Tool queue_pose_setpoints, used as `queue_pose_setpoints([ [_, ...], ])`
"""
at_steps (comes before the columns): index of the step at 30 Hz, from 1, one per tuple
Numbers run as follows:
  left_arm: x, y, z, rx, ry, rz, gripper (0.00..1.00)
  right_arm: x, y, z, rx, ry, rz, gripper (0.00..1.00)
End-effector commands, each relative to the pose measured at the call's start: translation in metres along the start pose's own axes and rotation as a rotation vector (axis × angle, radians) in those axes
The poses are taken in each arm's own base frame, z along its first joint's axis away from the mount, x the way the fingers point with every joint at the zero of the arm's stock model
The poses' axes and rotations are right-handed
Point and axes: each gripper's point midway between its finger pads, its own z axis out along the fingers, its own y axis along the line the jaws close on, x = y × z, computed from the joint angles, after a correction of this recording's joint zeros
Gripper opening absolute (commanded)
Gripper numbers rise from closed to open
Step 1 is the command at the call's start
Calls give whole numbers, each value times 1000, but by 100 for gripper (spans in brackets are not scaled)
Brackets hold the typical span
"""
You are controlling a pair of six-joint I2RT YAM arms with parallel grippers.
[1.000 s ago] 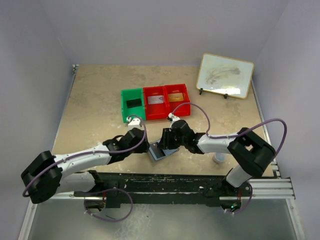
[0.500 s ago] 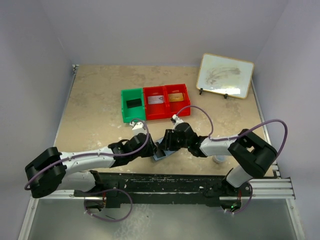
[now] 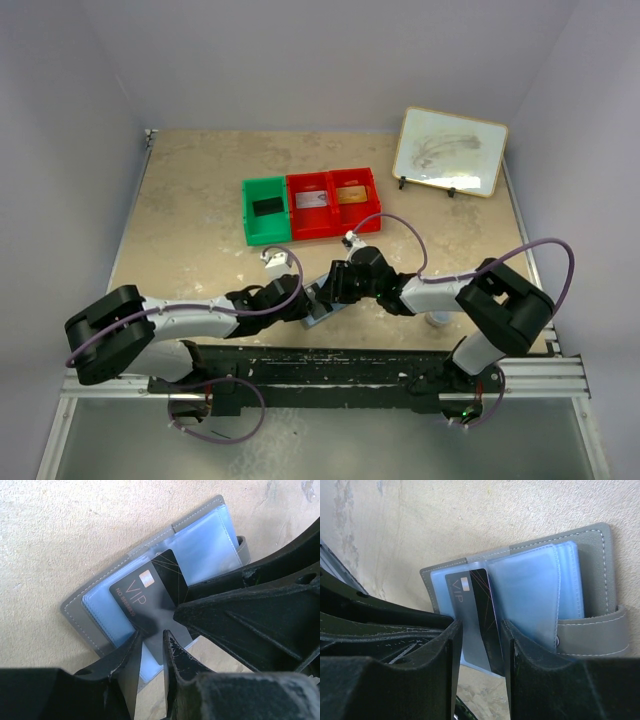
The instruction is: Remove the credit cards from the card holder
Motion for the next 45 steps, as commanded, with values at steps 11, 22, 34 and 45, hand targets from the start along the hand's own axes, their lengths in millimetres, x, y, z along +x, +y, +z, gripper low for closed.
queue_pose_setpoints([
  [11,11,37,-2,-94,-5,42,20,-4,4,-11,4,11,-25,41],
  [22,5,31,-6,-77,-21,38,20,-16,3,-8,2,13,-52,43],
  [34,11,36,-4,-78,2,51,22,-8,12,-6,-112,54,-98,41],
  [45,11,37,-5,-86,6,57,22,5,10,-6,-151,77,-74,33],
])
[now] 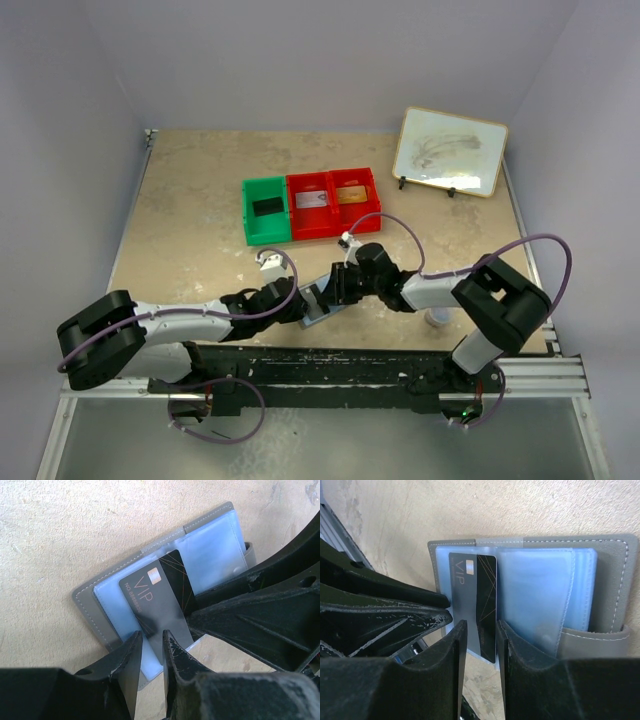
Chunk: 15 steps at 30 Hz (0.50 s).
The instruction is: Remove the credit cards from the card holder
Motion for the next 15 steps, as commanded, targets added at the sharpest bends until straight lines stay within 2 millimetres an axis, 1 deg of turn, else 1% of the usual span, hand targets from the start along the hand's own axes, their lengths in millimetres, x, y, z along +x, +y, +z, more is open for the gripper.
queue_pose_setpoints([
  [1,14,26,1,-81,40,56,21,-1,11,-3,-66,-10,-4,32],
  [2,14,26,1,-79,40,55,22,-1,11,-2,-73,-9,-4,29],
  [4,13,25,1,-76,39,56,22,-1,15,-1,-94,-4,-5,18],
  [5,13,25,1,-76,38,57,22,0,14,0,-96,0,1,16],
  [9,11,24,0,-75,34,56,22,1,13,1,-95,0,18,16],
  [13,8,26,-3,-91,23,60,22,-1,9,0,-73,-19,34,8],
  [14,6,23,-3,-82,21,64,23,0,6,0,-61,-20,40,6],
  [15,6,14,-5,-44,32,82,26,0,5,1,-50,-23,47,4],
])
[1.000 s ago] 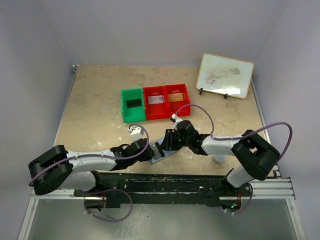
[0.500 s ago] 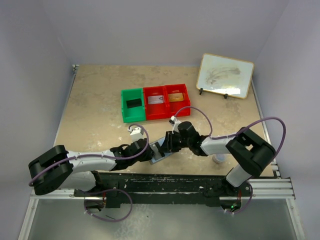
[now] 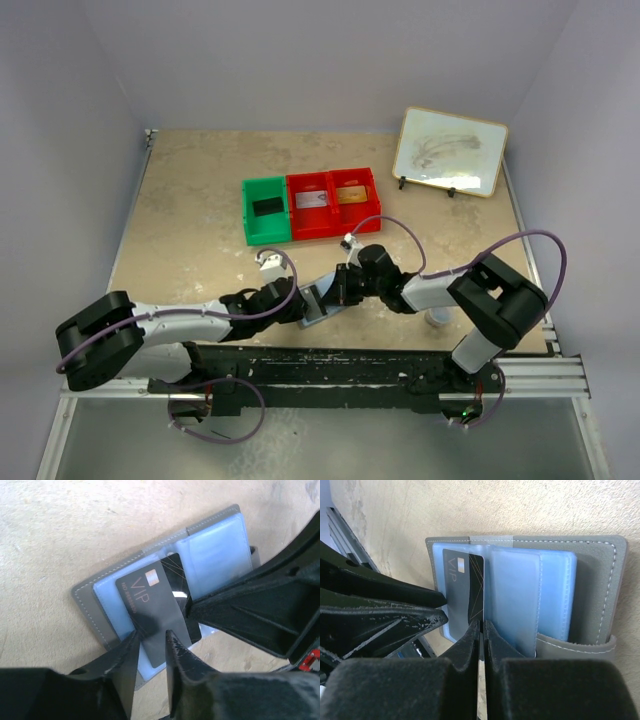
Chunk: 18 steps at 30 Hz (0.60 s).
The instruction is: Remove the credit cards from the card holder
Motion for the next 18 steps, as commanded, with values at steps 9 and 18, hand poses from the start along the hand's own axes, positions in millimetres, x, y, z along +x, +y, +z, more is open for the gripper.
queue_pose_setpoints([
  [9,-18,-42,-9,99,-27,116,41,-2,-5,-7,22,-80,104,0],
  [18,-4,-18,14,-70,16,123,39,-5,-2,-26,-21,-201,228,0],
])
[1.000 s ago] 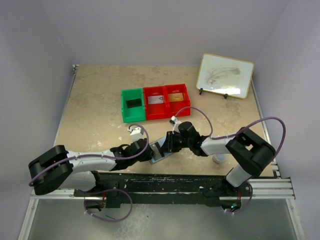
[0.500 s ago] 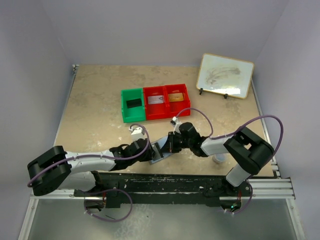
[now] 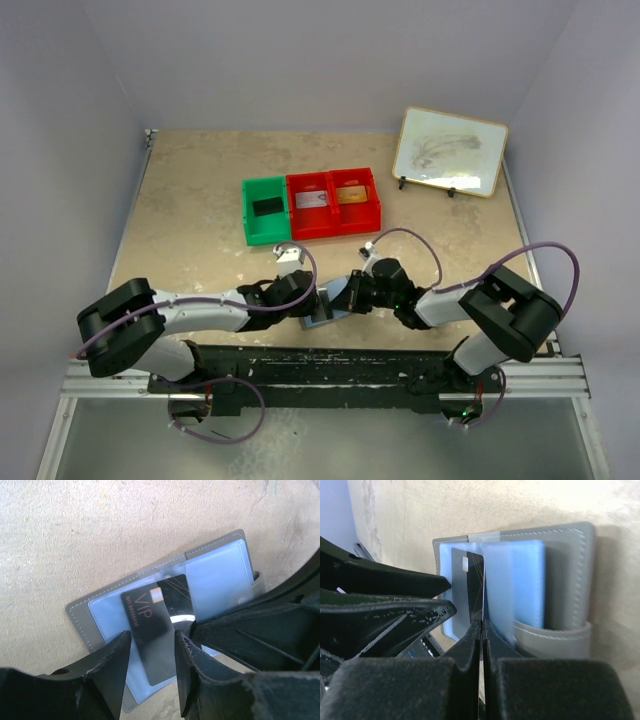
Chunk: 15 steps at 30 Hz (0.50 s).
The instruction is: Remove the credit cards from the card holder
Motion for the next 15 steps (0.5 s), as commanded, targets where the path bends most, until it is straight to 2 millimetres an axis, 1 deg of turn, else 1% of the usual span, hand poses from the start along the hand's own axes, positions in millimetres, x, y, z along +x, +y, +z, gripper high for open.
queue_pose_setpoints([
  [1,2,6,4,-55,1,14,38,-10,11,-11,-59,-108,94,0],
  [4,9,5,4,-36,29,41,36,-7,9,-16,-64,-129,130,0],
  [6,17,5,3,-14,56,56,35,-4,5,-13,-47,-114,116,0],
  [10,33,9,3,10,102,66,31,0,6,-7,-53,-71,84,2],
  [13,41,17,4,-10,120,74,28,7,5,-7,-66,-44,94,10],
  [15,43,23,5,-37,124,82,26,7,4,-7,-60,-46,91,17],
])
